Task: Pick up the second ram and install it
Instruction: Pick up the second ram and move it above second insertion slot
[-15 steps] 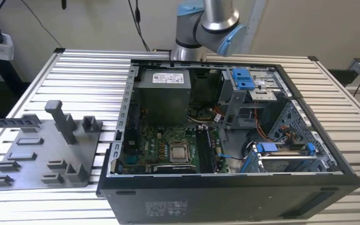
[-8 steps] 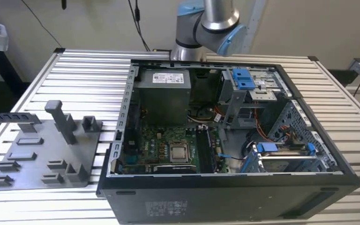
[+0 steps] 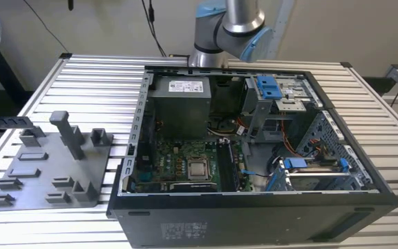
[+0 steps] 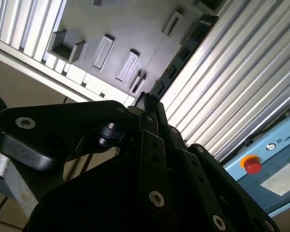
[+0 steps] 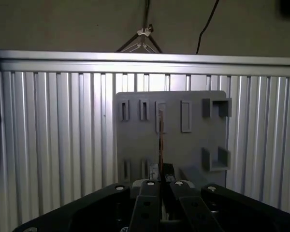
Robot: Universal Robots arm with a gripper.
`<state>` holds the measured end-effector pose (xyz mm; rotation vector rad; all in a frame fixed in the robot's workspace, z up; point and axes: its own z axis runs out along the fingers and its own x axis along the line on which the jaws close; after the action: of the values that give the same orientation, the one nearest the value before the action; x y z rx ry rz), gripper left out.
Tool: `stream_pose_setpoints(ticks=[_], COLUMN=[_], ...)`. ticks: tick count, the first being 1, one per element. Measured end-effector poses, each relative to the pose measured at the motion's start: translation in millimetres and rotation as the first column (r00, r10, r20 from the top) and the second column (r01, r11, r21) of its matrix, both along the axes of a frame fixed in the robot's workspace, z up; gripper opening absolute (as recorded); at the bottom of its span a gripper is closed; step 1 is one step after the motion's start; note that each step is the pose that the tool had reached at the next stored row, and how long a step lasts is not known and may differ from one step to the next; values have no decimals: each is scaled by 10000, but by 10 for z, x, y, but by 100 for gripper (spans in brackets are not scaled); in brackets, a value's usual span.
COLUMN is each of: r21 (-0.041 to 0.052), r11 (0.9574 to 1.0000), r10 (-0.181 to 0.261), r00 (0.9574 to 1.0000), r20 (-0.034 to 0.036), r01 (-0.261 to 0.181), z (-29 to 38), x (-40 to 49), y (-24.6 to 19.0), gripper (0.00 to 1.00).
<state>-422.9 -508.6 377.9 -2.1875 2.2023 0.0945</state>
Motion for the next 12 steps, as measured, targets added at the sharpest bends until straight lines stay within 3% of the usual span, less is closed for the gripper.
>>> stream_pose_setpoints(ticks=[12], r21=[1], r11=[10000], r10=[0], r00=[10000], r20=[64], r01=[0], z=[289], x=[0], y=[0], gripper=[14])
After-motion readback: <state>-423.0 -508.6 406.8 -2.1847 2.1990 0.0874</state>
